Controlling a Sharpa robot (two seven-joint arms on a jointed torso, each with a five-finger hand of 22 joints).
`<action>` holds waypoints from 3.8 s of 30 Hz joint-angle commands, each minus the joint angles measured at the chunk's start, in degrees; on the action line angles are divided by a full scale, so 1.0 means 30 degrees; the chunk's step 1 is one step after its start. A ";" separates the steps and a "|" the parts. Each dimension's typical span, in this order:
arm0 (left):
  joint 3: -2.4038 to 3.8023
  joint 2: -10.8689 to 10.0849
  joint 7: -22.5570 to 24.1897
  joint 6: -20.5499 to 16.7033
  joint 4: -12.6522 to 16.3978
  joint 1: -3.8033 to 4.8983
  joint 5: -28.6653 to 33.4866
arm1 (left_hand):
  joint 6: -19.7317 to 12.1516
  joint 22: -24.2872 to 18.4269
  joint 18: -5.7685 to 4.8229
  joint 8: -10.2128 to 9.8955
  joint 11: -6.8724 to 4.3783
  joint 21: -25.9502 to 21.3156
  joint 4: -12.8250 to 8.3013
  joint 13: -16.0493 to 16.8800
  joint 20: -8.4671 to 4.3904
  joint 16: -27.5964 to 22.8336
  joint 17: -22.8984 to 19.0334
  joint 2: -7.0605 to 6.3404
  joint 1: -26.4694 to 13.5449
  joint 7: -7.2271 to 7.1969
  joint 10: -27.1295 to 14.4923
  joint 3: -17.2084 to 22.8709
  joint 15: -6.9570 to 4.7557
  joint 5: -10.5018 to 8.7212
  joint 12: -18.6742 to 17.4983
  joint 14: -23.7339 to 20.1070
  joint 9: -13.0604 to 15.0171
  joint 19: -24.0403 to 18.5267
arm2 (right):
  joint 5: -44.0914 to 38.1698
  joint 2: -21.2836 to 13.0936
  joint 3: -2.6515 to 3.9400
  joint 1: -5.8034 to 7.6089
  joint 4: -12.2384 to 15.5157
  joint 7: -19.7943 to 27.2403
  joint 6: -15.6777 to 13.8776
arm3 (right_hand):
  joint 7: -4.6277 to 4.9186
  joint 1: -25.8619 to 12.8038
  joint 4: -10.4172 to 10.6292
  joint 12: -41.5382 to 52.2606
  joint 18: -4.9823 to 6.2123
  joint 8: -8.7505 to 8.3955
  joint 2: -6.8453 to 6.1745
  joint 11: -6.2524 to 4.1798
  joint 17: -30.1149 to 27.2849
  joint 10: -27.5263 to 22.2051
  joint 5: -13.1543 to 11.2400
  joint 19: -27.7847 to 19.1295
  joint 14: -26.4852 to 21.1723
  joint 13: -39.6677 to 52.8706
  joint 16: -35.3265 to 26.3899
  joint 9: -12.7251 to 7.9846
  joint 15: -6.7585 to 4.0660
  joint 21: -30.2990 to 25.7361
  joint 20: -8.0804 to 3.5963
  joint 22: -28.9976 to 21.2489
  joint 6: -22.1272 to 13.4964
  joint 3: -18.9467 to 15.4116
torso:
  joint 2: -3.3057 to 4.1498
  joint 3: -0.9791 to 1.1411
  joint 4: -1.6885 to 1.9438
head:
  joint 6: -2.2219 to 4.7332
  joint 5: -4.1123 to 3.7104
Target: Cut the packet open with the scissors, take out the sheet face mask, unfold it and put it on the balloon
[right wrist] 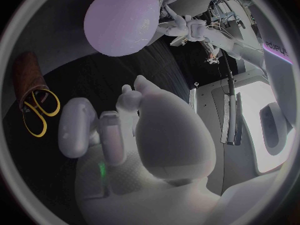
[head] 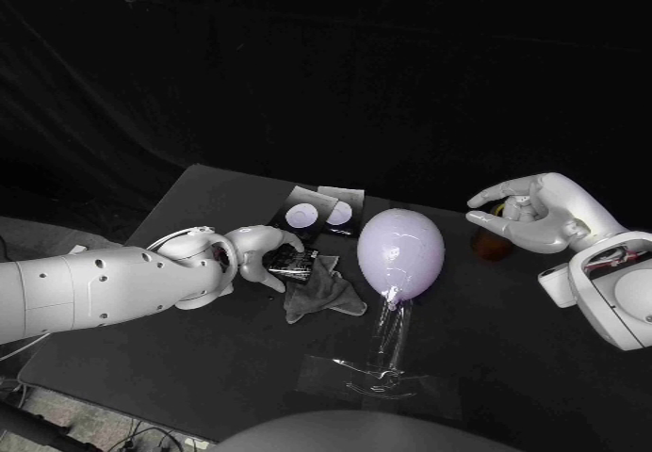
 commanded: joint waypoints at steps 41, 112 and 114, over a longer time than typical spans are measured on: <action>0.1165 -0.0227 0.6769 -0.3536 -0.0004 -0.0081 0.7940 | 0.7116 -0.0105 0.1669 0.2505 0.0064 0.1620 -0.0404 -0.0413 0.0236 0.0528 -0.0131 0.3564 -0.1860 0.1144 0.8555 1.1537 -0.0001 -0.0088 -0.2074 0.9943 -0.0686 0.7965 | -0.0003 0.0245 0.0010 -0.0193 -0.0374 0.0632 0.0217 | -0.0011 -0.0061 0.0058 0.8476 -0.0048 0.0045 0.0160 -0.0375 0.3940 0.2801 0.0028 0.0448 0.1872 1.4019 0.0063 0.0037 -0.0040 0.0027 0.0015 0.3562 -0.0058 0.0186 | 0.0017 -0.0025 -0.0007 | 0.0641 -0.0508; 0.2387 0.4290 1.1276 -0.4155 -0.0841 0.1141 1.1603 | 0.9864 0.2410 0.1510 0.2356 -0.1943 0.6154 -0.3122 -0.0082 -0.1394 0.3939 0.2089 0.3493 -0.3596 -0.0227 1.5341 0.7993 -0.1966 -0.0100 -0.0949 1.3796 -0.0976 0.9480 | -0.7038 0.4813 0.0347 0.2253 -0.2109 -0.2103 0.2137 | -0.0663 -0.2720 -0.0467 -0.2871 -0.0012 -0.0513 -0.1335 -0.1074 0.2851 0.0766 -0.0720 0.0454 0.1695 0.5665 -0.0352 0.1321 -0.0672 -0.0417 -0.0515 0.3514 0.1261 0.2319 | 0.0024 0.0003 0.0012 | 0.3066 -0.4995; 0.2392 0.4256 1.1290 -0.4214 -0.0809 0.1141 1.1584 | 0.9923 0.2451 0.1519 0.2386 -0.1974 0.6220 -0.3146 -0.0075 -0.1404 0.3979 0.2115 0.3462 -0.3603 -0.0250 1.5422 0.7897 -0.1990 -0.0102 -0.0926 1.3857 -0.0957 0.9487 | -0.7233 0.4815 0.0347 0.2240 -0.2062 -0.2226 0.2078 | -0.0695 -0.2780 -0.0412 -0.2344 -0.0018 -0.0478 -0.1324 -0.1040 0.2951 0.0861 -0.0754 0.0469 0.1712 0.6102 -0.0320 0.1352 -0.0652 -0.0332 -0.0530 0.3530 0.1327 0.2263 | 0.0035 0.0003 0.0014 | 0.3073 -0.5005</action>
